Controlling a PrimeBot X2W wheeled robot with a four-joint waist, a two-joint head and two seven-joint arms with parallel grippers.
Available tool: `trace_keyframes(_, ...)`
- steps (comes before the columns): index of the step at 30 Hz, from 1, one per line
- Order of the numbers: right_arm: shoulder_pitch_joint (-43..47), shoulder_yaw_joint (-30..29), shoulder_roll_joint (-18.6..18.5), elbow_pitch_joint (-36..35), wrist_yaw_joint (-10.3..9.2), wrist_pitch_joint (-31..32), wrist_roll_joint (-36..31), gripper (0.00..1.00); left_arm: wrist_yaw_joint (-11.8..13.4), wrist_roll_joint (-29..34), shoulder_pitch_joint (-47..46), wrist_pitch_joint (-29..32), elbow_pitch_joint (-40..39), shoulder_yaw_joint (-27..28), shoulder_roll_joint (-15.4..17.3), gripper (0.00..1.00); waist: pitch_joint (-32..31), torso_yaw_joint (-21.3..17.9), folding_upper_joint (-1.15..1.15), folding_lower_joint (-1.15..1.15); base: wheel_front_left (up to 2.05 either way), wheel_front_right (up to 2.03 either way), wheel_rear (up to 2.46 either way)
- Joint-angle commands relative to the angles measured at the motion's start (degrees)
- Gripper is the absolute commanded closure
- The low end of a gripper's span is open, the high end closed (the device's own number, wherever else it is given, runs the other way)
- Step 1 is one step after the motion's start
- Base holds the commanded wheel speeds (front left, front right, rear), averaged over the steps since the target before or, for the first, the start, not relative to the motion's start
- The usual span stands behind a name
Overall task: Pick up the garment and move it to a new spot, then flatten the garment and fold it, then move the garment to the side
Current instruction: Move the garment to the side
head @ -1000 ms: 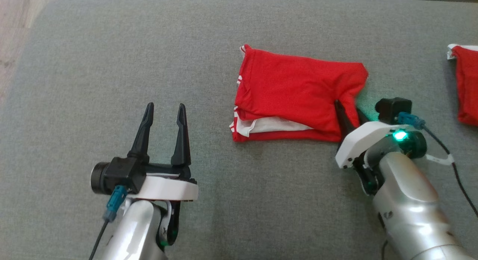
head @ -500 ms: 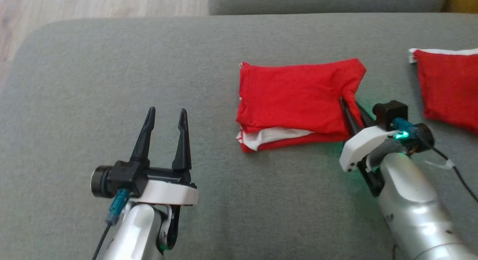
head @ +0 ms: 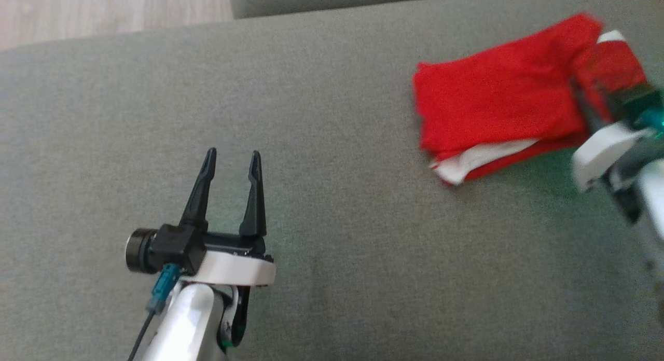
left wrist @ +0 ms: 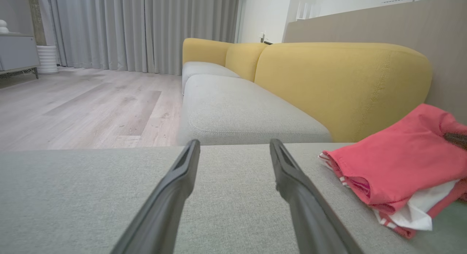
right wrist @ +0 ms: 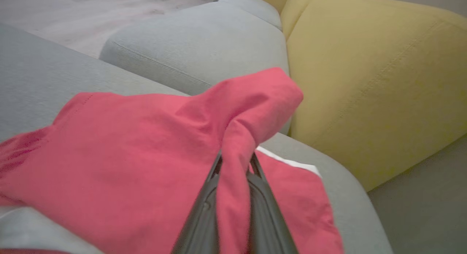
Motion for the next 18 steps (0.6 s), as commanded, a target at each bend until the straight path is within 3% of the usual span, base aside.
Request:
trace_keyframes(1, -3.59, 1.04, -3.43, -2.98, -0.04, 0.80, 0.84, 1.00, -0.09, 0.50, -3.01, -0.54, -2.02, 1.91, 0.19, 0.00, 2.20, -0.88, 0.00, 0.00, 0.00, 0.00, 0.00)
trace_keyframes(10, -8.35, -1.26, -14.79, -1.93, -0.04, 3.97, 1.39, 1.00, -0.46, 0.89, -6.11, -0.54, -1.74, 1.53, 0.19, 0.00, 7.40, -0.29, 0.00, 0.00, 0.00, 0.00, 0.00)
trace_keyframes(18, -8.24, -5.12, -18.35, 1.67, -0.04, 5.58, -0.62, 1.00, -0.50, 0.50, -7.05, -0.54, -1.40, 1.74, 0.19, 0.00, 8.66, 0.26, 0.00, 0.00, 0.00, 0.00, 0.00)
